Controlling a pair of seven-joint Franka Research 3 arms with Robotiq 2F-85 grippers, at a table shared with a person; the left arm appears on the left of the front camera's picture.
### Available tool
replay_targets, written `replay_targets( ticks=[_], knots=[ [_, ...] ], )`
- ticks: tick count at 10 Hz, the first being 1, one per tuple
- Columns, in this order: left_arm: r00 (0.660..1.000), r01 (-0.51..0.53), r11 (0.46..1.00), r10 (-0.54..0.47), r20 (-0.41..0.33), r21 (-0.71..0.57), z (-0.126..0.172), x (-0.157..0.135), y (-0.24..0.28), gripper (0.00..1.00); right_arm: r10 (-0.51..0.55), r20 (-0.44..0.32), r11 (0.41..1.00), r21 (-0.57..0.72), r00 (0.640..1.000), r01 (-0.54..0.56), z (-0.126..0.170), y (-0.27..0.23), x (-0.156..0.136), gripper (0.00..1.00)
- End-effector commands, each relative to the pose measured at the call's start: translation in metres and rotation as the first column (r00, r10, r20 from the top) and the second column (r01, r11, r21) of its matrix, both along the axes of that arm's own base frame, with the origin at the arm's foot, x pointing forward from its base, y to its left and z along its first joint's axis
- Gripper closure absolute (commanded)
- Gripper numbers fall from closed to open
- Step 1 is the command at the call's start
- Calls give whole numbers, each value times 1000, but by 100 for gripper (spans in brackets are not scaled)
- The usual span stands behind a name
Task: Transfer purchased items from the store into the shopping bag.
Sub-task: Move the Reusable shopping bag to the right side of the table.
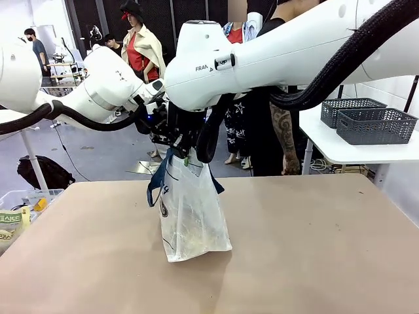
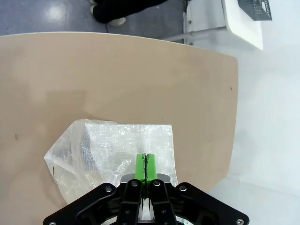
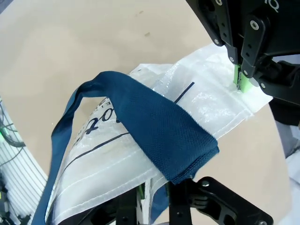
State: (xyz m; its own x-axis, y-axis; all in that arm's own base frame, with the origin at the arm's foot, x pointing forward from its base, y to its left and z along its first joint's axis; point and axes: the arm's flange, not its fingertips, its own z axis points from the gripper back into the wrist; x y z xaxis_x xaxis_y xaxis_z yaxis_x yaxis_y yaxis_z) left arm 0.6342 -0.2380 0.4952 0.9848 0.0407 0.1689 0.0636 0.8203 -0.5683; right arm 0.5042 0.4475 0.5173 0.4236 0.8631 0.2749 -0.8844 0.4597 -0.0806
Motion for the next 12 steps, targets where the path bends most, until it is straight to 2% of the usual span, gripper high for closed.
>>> replay_targets(
  ticks=[1, 2, 3, 5, 8, 9, 10, 12],
  knots=[
    [1000, 18, 1000, -18, 18, -4, -1, -5, 2, 100, -68, 15, 997, -34, 998, 68, 1, -5, -22, 32],
    [1000, 19, 1000, -18, 22, -10, -1, -6, 3, 100, -96, 10, 995, -35, 995, 96, 5, -6, -29, 13],
    [999, 19, 1000, -19, 27, -21, -2, -7, 5, 100, -124, 16, 991, -38, 992, 124, 9, -9, -38, 0],
    [999, 27, 999, -27, 32, -25, -1, -11, 10, 100, -178, 62, 984, -21, 982, 179, 15, -17, -66, 0],
    [998, 34, 999, -33, 46, -28, -4, -18, 20, 100, -339, 123, 941, 38, 933, 337, 36, -47, -111, 0],
    [998, 42, 999, -41, 52, -25, -4, -15, 20, 100, -425, 128, 904, 94, 896, 416, 48, -63, -123, 0],
    [997, 49, 999, -48, 54, -12, -5, -18, 20, 100, -534, 108, 840, 176, 838, 513, 65, -90, -134, 0],
    [996, 62, 998, -62, 61, 2, -6, -22, 19, 100, -669, 29, 727, 235, 743, 646, 84, -144, -143, 0]
  ],
)
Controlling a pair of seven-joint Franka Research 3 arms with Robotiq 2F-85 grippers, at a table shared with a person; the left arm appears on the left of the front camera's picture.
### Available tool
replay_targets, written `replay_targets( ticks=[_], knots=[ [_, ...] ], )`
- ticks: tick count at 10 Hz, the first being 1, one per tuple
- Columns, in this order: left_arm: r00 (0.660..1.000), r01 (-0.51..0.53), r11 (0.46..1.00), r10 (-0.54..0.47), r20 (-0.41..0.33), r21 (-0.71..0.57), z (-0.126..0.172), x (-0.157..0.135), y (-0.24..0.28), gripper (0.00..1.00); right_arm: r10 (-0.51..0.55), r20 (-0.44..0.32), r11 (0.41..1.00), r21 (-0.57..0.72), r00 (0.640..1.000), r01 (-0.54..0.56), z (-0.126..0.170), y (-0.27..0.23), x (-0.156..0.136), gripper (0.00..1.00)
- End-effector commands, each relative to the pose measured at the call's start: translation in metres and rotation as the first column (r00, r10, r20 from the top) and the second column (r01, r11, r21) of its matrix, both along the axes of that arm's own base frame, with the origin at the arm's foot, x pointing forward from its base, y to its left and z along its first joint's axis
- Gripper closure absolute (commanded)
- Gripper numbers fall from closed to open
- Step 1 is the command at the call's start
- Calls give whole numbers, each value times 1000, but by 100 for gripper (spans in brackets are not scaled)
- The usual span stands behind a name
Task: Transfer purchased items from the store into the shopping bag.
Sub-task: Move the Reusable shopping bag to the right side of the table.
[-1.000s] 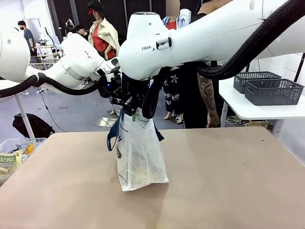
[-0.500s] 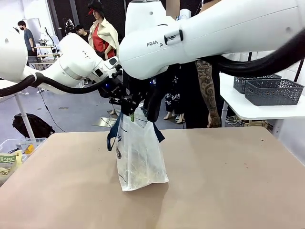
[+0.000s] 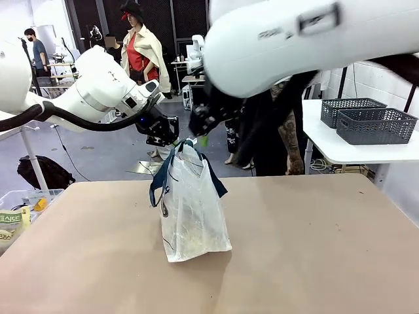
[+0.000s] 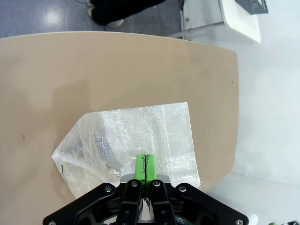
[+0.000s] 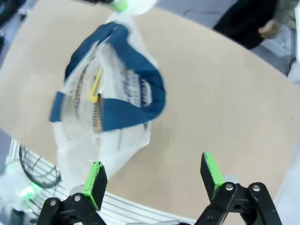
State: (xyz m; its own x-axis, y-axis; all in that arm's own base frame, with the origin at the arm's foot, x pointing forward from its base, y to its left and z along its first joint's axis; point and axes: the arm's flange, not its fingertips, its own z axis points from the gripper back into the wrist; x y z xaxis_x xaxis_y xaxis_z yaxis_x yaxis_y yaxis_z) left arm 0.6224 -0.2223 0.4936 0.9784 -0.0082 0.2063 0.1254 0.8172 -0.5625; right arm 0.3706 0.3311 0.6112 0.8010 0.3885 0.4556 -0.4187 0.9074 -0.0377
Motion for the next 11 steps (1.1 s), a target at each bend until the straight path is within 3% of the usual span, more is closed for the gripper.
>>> replay_targets(
  ticks=[1, 3, 5, 7, 10, 11],
  knots=[
    [999, 19, 1000, -19, 32, 2, -4, -12, 2, 100, -201, -43, 972, 115, 979, 204, -6, -63, -8, 0],
    [999, 23, 1000, -24, 47, 8, -3, -13, 1, 100, -295, -141, 927, 196, 945, 319, -13, -137, 0, 0],
    [999, 14, 999, -16, 48, 43, -5, -12, 0, 100, -441, -218, 826, 281, 871, 489, -40, -207, 20, 0],
    [996, 30, 994, -39, 81, 109, -6, -18, -3, 100, -538, -366, 681, 341, 759, 648, -71, -257, 35, 0],
    [996, 30, 988, -42, 77, 154, -8, -18, -6, 100, -481, -449, 632, 417, 753, 653, -109, -287, 67, 0],
    [996, 19, 987, -32, 81, 162, -7, -18, -6, 100, -456, -443, 648, 430, 772, 629, -114, -281, 82, 0]
  ],
)
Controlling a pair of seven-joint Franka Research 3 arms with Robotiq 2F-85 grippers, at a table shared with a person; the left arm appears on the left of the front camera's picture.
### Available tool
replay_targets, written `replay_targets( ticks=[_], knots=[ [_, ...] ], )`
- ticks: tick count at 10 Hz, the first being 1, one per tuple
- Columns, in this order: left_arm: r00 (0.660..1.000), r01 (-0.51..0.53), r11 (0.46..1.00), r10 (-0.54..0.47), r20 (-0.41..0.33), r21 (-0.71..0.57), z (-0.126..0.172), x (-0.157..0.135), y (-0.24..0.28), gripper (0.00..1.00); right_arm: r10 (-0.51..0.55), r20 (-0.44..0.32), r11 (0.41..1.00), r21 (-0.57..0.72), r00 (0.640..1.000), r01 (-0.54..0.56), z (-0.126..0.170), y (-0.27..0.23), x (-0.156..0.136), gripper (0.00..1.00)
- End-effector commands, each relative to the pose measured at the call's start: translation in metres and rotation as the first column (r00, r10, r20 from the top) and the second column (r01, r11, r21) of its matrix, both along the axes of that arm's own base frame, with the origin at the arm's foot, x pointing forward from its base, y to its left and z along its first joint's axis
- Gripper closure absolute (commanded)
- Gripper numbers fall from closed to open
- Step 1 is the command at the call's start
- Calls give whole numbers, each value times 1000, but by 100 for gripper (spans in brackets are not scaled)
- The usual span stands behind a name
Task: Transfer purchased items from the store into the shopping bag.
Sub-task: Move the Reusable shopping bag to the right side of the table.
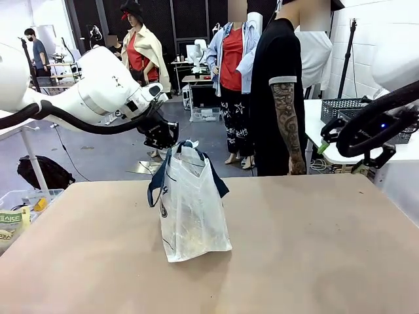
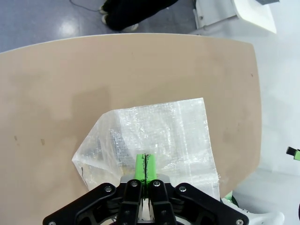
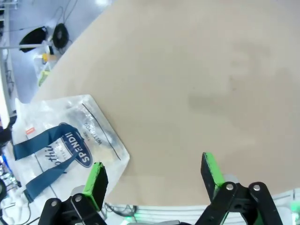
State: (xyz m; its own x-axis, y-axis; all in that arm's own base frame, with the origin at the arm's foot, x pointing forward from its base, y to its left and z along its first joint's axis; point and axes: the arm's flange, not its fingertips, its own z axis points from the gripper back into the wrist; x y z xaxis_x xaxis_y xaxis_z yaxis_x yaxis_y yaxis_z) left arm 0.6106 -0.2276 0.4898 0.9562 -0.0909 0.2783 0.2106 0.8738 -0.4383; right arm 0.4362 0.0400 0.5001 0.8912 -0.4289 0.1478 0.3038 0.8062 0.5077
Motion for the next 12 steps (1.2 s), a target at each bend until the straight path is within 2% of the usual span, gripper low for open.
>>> replay_targets(
  ticks=[1, 4, 6, 7, 8, 10, 12],
  knots=[
    [1000, -19, 999, 19, 6, 30, -3, -8, -4, 100, -10, -11, 1000, -29, 1000, 10, 9, -2, -10, 0],
    [999, 36, 999, -35, 16, -18, -3, -7, -16, 100, -10, -11, 1000, -29, 1000, 10, 9, -2, -10, 0],
    [996, 91, 996, -91, 6, 2, 0, -5, -39, 100, -10, -11, 1000, -29, 1000, 10, 9, -2, -10, 0],
    [996, 84, 996, -84, 23, 6, 8, -5, -44, 100, -10, -11, 1000, -29, 1000, 10, 9, -2, -10, 0],
    [997, 59, 998, -59, 45, 3, 14, -6, -44, 87, -10, -11, 1000, -29, 1000, 10, 9, -2, -10, 0],
    [996, 34, 999, -35, 85, 15, 22, -15, -38, 47, -10, -11, 1000, -29, 1000, 10, 9, -2, -10, 0],
    [987, 44, 999, -48, 156, 25, 47, -32, -40, 7, -10, -11, 1000, -29, 1000, 10, 9, -2, -10, 0]
  ],
)
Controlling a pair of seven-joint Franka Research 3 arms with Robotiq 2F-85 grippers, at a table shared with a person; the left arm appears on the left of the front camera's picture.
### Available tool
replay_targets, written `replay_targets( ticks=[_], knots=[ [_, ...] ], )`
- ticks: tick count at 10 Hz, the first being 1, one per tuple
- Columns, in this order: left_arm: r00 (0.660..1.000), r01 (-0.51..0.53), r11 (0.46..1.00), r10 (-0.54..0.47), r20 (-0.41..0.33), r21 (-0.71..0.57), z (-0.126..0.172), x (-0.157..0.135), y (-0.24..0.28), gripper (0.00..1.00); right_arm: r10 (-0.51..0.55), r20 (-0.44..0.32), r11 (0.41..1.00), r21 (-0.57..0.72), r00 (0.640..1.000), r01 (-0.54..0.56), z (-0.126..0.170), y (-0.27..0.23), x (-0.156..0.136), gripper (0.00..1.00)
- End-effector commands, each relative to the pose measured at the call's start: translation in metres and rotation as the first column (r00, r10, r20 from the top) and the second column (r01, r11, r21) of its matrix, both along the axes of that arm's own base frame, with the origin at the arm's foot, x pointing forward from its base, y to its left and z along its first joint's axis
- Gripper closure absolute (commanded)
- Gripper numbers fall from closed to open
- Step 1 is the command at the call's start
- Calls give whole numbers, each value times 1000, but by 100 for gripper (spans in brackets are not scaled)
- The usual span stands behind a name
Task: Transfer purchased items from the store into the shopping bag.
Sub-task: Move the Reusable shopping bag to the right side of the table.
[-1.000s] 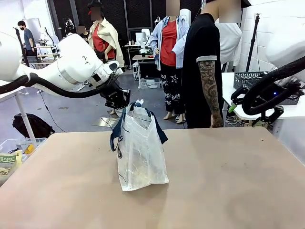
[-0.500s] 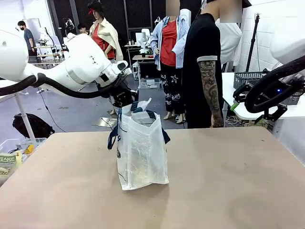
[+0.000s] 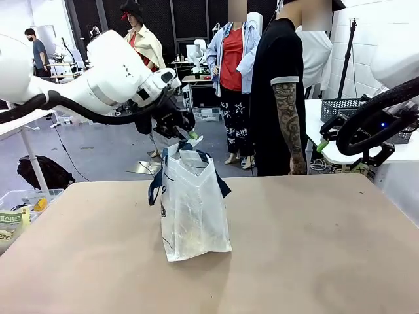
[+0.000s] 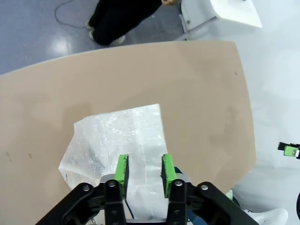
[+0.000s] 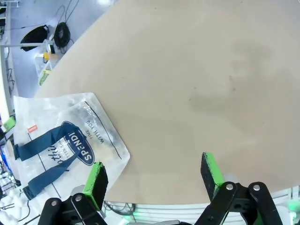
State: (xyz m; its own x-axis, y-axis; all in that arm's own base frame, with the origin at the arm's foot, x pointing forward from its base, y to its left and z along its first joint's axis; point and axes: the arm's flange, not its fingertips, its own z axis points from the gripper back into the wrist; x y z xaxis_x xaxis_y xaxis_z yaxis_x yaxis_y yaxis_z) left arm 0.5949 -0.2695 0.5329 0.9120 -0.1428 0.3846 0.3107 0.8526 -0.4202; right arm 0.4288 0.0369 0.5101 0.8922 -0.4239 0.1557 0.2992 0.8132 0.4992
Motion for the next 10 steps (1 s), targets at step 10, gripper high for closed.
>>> replay_targets(
  ticks=[10],
  knots=[
    [974, -171, 939, 207, -91, 298, 26, 15, -51, 0, -14, -14, 1000, -18, 1000, 14, -1, 1, -3, 0]
  ],
)
